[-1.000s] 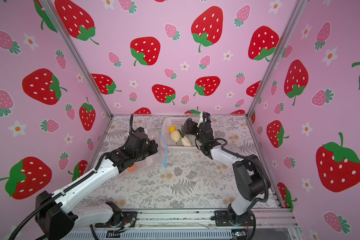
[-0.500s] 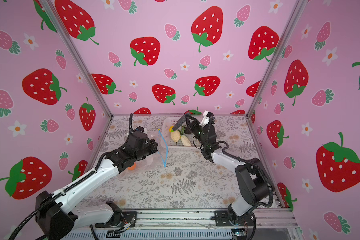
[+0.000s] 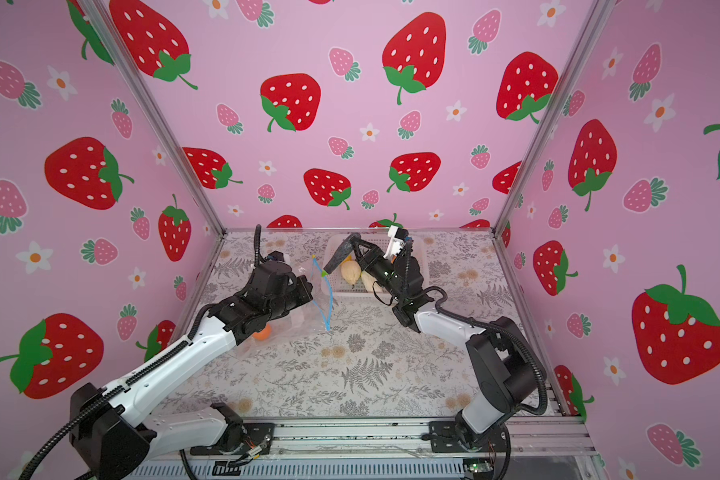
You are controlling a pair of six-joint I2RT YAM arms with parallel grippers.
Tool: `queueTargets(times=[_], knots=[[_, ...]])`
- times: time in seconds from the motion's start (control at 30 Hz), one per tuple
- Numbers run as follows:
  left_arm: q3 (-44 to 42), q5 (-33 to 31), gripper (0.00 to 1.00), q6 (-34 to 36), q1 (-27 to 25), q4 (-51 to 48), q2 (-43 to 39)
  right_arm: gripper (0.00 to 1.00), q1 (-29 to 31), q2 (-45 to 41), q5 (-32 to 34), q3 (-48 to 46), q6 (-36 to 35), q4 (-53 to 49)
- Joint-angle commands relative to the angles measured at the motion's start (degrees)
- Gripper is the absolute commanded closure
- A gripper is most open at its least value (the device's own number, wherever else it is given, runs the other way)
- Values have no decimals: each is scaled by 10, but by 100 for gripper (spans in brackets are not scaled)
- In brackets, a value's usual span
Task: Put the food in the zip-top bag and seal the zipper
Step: 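Carry the eggplant with the right gripper over the bag mouth by the left gripper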
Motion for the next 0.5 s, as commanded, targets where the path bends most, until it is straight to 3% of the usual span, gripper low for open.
queueTargets(times=[0.0,0.47], knots=[[26,-5,100,-11,2,-1,-17,79,12,13,-9,-1,-1,18],[25,1,100,-15,3,1,-28,76,42,43,46,13,-55,1]])
